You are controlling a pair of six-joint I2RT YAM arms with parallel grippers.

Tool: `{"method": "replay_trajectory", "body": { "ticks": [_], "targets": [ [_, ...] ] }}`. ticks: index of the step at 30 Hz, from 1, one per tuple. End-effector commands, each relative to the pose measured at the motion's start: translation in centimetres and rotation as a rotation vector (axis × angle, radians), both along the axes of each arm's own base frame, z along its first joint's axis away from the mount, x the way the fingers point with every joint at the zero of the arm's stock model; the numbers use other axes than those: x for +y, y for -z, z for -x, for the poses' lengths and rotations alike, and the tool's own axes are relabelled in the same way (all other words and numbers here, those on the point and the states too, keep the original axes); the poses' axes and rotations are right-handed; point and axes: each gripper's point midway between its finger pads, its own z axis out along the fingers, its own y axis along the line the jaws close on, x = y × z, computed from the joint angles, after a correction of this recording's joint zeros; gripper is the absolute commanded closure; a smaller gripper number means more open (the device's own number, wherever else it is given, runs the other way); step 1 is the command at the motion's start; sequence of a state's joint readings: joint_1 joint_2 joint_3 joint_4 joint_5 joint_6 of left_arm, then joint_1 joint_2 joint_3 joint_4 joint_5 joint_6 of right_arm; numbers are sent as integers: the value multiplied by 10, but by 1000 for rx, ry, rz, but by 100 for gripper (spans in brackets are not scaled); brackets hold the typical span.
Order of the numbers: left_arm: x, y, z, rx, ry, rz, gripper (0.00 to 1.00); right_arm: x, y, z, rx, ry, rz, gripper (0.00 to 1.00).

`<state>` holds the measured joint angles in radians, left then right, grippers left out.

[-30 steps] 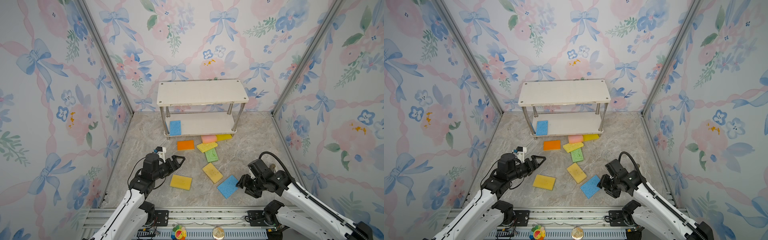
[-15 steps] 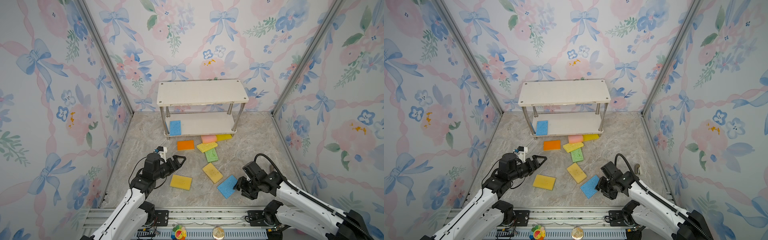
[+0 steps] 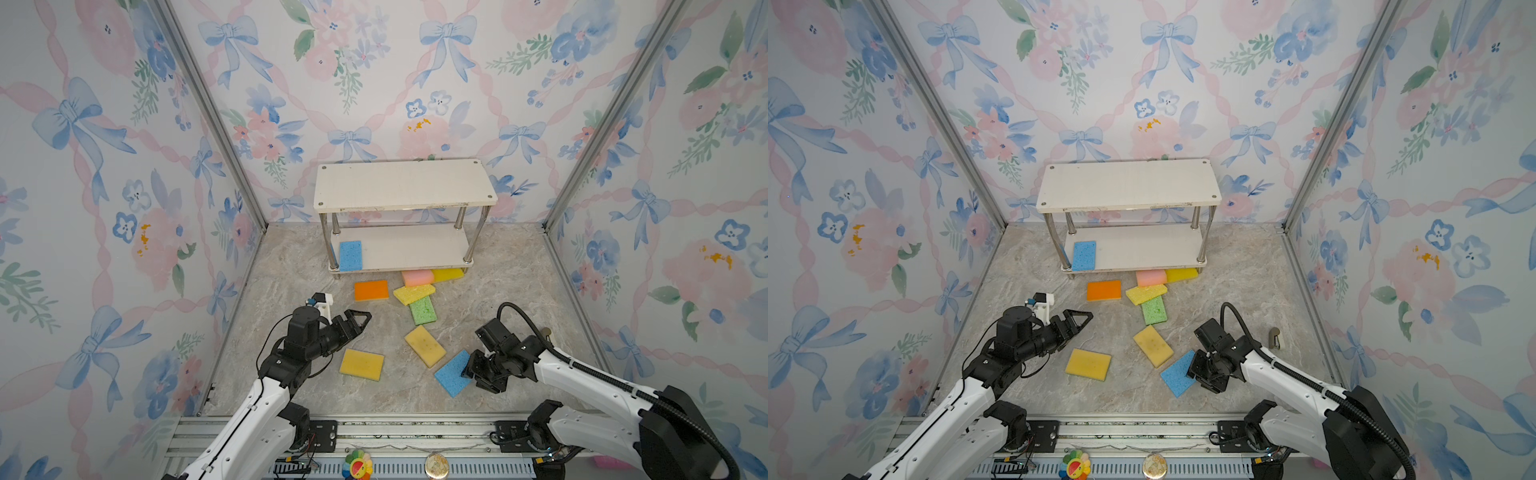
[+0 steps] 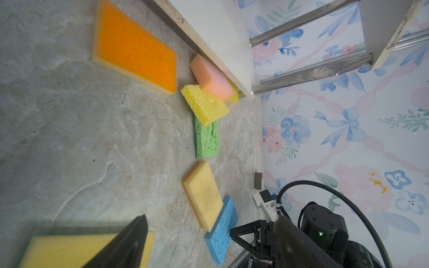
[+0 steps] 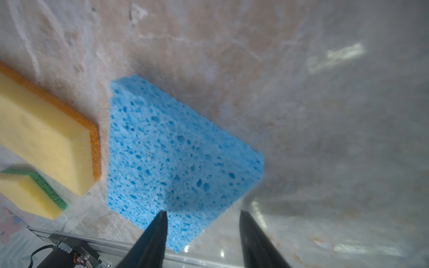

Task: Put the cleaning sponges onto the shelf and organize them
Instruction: 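Move the right gripper to the second blue sponge and grasp it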

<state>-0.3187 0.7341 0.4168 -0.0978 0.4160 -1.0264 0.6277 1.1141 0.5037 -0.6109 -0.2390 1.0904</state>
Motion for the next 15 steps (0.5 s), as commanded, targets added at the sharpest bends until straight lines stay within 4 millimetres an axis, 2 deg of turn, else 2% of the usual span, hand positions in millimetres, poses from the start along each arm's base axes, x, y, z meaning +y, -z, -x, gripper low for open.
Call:
{"method": "replay_trajectory", "body": {
  "ticks": [1, 7, 15],
  "targets": [
    [0, -3, -1, -15, -5, 6, 12, -2, 4, -1, 3, -4, 0, 58],
    [1, -1, -1, -11, -16, 5, 12, -4, 5, 1, 11, -11, 6, 84],
    [1, -2, -2, -14, -16, 5, 11, -3, -1, -3, -2, -30, 12, 98]
  ]
}}
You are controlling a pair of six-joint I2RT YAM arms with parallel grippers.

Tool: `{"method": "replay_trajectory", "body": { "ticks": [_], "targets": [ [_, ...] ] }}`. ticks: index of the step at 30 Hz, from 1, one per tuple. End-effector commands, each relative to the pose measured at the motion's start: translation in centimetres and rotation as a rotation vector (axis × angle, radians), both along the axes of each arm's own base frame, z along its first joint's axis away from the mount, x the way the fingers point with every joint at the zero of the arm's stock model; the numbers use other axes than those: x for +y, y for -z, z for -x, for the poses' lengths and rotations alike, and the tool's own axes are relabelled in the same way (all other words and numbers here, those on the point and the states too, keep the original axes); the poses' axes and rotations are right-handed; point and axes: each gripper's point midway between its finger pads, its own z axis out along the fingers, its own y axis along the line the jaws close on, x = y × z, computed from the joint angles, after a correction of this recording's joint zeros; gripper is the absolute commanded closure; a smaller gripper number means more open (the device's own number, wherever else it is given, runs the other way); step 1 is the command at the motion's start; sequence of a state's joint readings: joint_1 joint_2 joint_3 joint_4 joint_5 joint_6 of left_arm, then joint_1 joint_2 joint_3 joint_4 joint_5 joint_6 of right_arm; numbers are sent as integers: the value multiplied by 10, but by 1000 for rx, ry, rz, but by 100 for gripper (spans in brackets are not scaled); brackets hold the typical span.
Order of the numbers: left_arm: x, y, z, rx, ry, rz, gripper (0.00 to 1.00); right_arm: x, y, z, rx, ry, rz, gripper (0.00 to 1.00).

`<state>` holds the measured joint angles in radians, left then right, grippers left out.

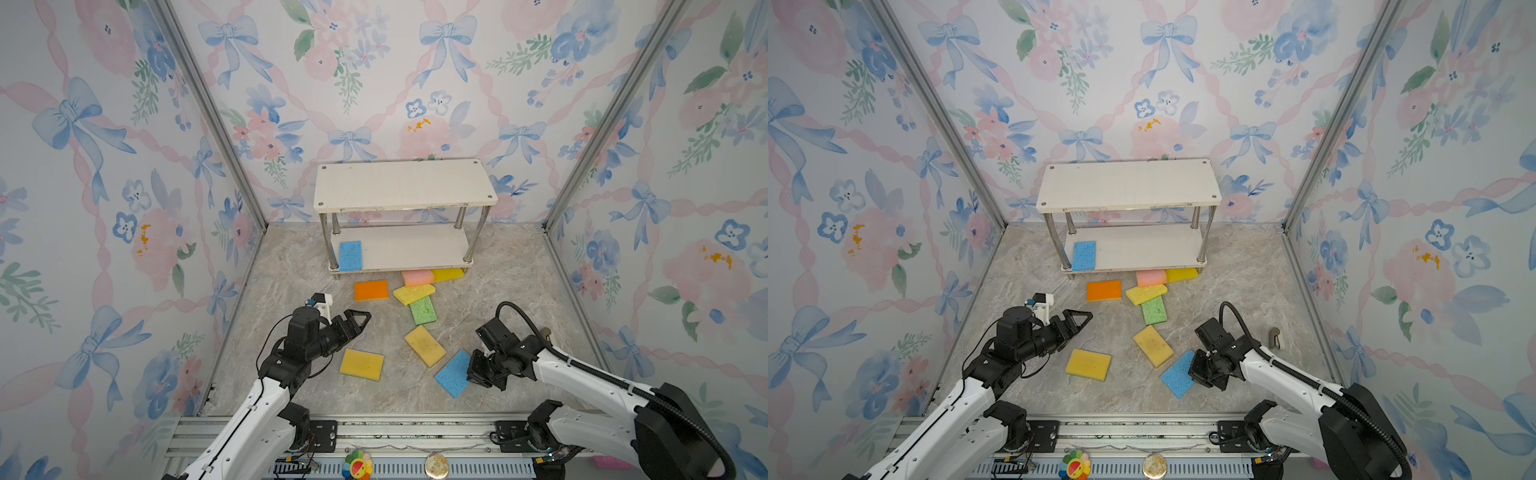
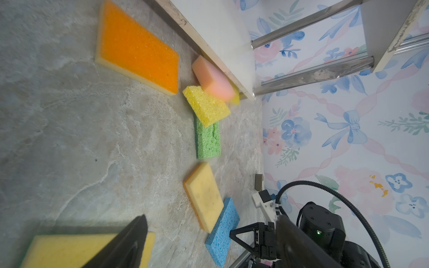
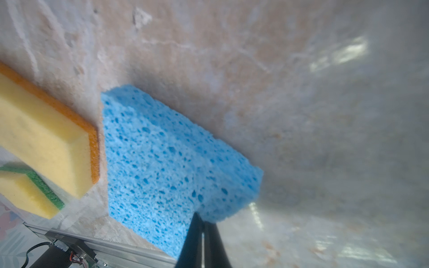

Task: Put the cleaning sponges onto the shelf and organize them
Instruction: 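Move the right gripper to the second blue sponge and grasp it, then lift the second blue sponge and bring it toward the left gripper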

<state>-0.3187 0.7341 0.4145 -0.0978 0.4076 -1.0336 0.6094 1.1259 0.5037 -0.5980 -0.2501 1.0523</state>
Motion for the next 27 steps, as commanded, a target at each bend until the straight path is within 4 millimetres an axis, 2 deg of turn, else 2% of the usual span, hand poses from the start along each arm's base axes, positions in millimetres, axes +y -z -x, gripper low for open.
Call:
{"method": "replay_trajectory", "body": {
  "ticks": [1, 9, 18, 21, 27],
  "targets": [
    [0, -5, -1, -21, -3, 5, 11, -3, -4, -1, 0, -16, 21, 100],
    [-5, -9, -1, -39, 33, -2, 11, -4, -35, -16, -93, -93, 47, 100],
    [-16, -34, -4, -118, 100, 35, 12, -14, -71, -35, -177, -169, 53, 100],
    [-21, -41, -2, -141, 124, 58, 12, -13, -91, -47, -232, -212, 38, 100],
    [-33, -52, 0, -169, 195, 105, 13, 19, -135, -78, -315, -372, -74, 100]
  ]
}}
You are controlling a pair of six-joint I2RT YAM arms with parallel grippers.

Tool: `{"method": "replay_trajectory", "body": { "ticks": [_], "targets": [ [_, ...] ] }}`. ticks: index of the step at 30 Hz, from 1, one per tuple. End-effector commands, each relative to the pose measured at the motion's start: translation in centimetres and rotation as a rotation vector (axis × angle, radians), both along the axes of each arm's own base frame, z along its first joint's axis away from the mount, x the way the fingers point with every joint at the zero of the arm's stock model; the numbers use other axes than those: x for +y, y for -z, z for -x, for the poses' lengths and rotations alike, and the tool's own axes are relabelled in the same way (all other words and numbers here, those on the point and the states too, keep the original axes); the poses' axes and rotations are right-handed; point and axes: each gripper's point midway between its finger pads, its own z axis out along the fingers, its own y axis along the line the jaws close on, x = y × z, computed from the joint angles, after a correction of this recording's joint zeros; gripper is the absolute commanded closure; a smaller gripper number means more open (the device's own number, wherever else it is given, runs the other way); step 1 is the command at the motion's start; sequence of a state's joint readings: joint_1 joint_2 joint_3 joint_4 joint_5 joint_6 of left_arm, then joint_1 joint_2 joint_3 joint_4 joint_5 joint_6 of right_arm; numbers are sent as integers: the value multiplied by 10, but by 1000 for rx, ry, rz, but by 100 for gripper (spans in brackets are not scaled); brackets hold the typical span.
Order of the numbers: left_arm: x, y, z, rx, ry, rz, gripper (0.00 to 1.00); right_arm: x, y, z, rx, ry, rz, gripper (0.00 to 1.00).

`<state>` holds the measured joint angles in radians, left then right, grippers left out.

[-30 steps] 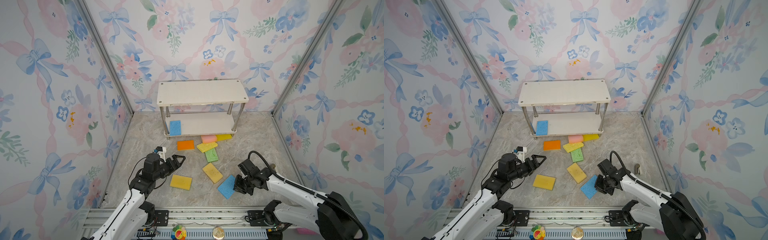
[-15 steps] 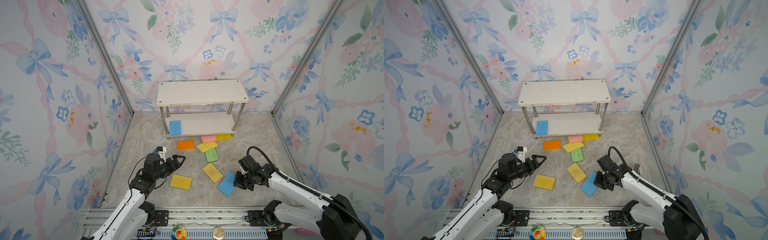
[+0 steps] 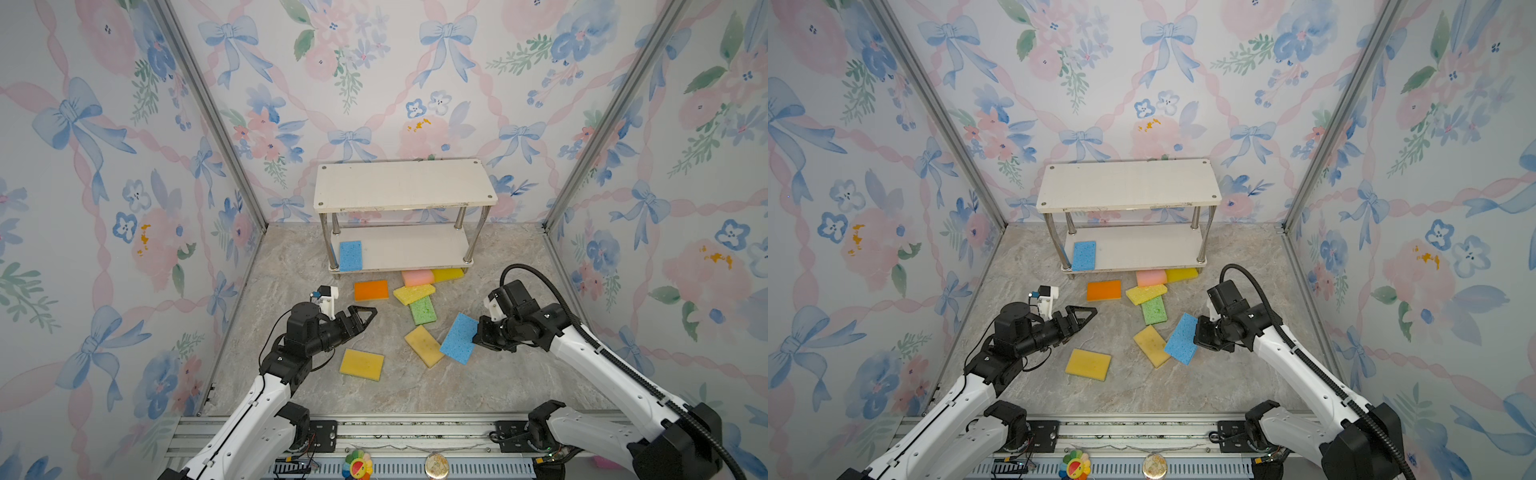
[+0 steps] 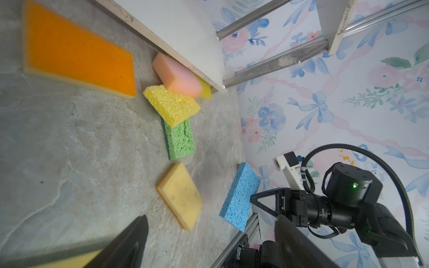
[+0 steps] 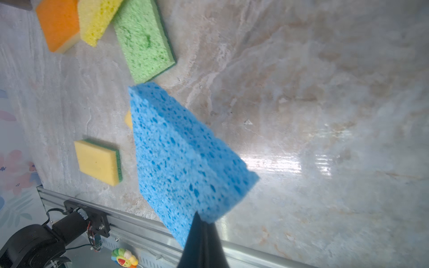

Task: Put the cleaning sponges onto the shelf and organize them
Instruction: 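Lift the second blue sponge and bring it toward the left gripper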

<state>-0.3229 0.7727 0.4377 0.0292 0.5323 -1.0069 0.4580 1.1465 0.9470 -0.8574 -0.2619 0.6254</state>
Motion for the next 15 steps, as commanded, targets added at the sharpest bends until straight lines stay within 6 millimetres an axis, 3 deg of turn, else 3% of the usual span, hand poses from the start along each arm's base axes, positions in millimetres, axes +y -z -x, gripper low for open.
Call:
{"method": "replay_trajectory", "body": {
  "ticks": [1, 8, 15],
  "targets": [
    [-14, -22, 1, -61, 78, 39, 13, 20, -21, -9, -20, -164, -45, 100],
    [-20, -26, 5, -63, 114, 60, 14, 63, -60, -39, -72, -316, -153, 100],
    [-25, -27, 13, -57, 149, 104, 14, 108, -77, -50, -87, -464, -192, 100]
  ]
}}
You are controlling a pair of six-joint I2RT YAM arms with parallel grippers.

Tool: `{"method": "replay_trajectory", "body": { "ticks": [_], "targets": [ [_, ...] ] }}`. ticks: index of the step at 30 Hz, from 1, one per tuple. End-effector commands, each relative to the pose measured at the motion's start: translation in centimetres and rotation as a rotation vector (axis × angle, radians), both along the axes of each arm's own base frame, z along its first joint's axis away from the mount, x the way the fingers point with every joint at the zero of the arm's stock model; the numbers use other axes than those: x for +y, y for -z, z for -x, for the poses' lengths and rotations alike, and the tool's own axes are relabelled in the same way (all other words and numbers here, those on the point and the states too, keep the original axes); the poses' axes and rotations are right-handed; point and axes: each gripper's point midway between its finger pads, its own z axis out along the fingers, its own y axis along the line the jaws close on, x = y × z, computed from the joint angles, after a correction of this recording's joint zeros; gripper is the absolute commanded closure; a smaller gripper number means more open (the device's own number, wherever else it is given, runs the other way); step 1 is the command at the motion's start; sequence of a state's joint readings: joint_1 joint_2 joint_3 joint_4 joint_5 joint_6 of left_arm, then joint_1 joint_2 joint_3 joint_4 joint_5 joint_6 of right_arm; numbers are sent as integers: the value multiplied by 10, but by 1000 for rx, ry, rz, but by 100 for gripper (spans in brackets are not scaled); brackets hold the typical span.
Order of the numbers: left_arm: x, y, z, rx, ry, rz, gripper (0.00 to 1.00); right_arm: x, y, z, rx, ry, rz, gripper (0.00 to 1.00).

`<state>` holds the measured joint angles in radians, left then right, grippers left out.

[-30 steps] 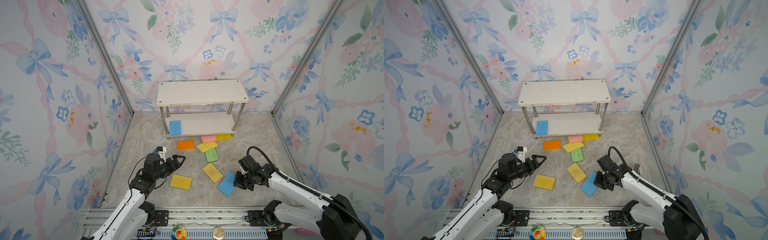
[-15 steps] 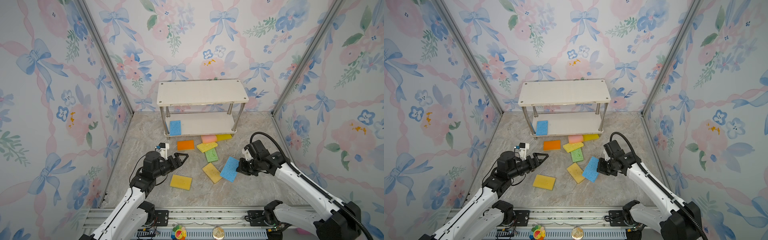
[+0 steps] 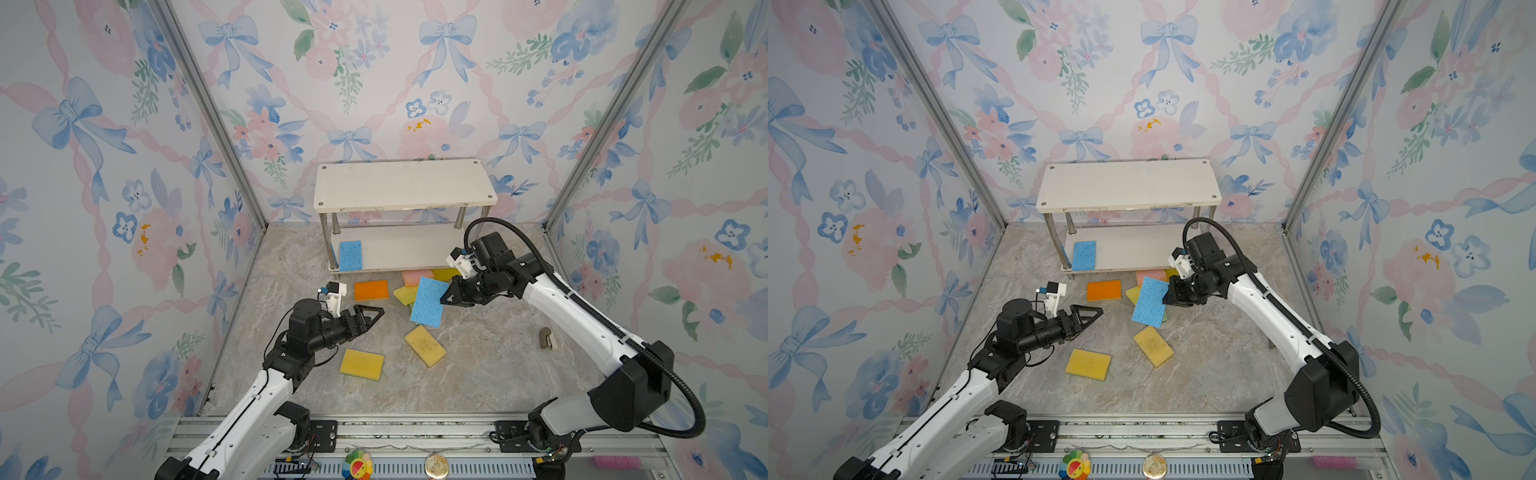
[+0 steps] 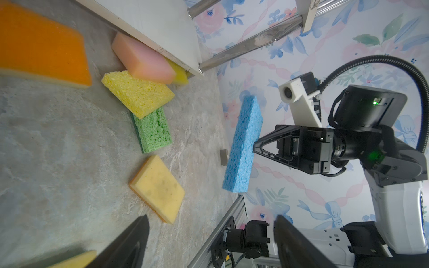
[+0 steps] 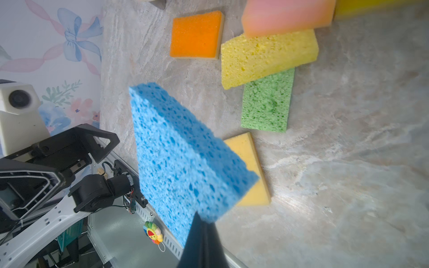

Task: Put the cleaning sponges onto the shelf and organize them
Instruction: 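Lift the second blue sponge and bring it toward the left gripper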

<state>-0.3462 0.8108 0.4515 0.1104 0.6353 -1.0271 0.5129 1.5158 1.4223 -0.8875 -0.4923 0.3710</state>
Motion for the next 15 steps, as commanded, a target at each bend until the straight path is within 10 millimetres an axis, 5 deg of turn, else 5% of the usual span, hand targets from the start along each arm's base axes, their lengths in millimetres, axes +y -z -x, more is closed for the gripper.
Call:
{"method": "replay_trajectory", "body": {
  "ticks": [1, 15],
  "targets": [
    [-6, -13, 6, -33, 36, 48, 14, 22, -7, 12, 19, -115, -25, 100],
    [-31, -15, 10, -32, 70, 106, 28, 79, -19, 36, 41, -276, -131, 100]
  ]
}}
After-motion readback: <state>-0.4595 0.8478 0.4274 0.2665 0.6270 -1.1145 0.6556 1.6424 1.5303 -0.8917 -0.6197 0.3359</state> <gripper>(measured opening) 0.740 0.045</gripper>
